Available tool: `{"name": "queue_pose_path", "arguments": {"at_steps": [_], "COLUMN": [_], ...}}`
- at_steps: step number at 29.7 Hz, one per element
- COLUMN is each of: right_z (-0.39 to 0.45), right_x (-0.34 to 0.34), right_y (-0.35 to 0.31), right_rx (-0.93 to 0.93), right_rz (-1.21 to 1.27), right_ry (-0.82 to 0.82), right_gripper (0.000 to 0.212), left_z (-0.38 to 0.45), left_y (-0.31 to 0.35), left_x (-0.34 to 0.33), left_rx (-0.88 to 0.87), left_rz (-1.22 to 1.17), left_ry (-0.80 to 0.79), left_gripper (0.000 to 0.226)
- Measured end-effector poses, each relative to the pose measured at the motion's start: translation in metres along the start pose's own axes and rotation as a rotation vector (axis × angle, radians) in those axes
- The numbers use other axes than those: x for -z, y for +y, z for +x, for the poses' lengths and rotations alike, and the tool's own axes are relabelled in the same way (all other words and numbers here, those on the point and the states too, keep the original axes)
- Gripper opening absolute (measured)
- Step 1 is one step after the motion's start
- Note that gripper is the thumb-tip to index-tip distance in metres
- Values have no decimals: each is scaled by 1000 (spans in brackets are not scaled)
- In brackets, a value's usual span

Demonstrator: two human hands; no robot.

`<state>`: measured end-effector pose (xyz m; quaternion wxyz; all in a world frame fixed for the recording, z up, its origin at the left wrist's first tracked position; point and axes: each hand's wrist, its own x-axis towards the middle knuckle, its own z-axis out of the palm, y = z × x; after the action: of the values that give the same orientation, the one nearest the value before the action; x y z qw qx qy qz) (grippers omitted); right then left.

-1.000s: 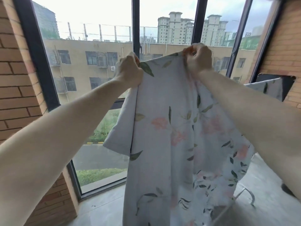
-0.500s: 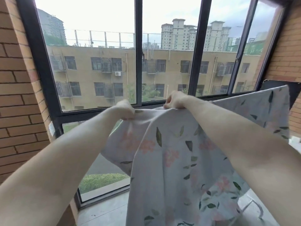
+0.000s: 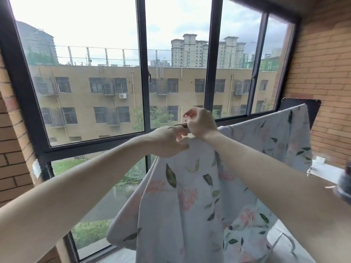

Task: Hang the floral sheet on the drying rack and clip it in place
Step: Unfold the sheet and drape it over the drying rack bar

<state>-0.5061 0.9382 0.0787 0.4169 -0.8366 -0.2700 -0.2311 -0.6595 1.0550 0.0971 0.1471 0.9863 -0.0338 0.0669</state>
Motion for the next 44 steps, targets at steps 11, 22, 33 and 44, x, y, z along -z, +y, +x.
{"name": "queue_pose_path", "arguments": {"at_steps": [11, 22, 33, 44], "right_z": [-49, -52, -80, -75], "right_x": [141, 298, 407, 453], "right_y": [149, 315, 431, 535], "right_rx": [55, -90, -280, -365], "right_rz": [-252, -301, -314, -238], "right_ry": [-114, -132, -70, -41], "right_gripper": [29, 35, 38, 35], "left_z": [82, 208, 300, 399], "left_y": [82, 230, 347, 416], "left_x": [-19, -90, -172, -262], "left_rx": [17, -91, -211, -337], "left_rz": [137, 161, 139, -1], "left_ry": [-15, 92, 53, 16], "left_gripper": [66, 67, 64, 54]}}
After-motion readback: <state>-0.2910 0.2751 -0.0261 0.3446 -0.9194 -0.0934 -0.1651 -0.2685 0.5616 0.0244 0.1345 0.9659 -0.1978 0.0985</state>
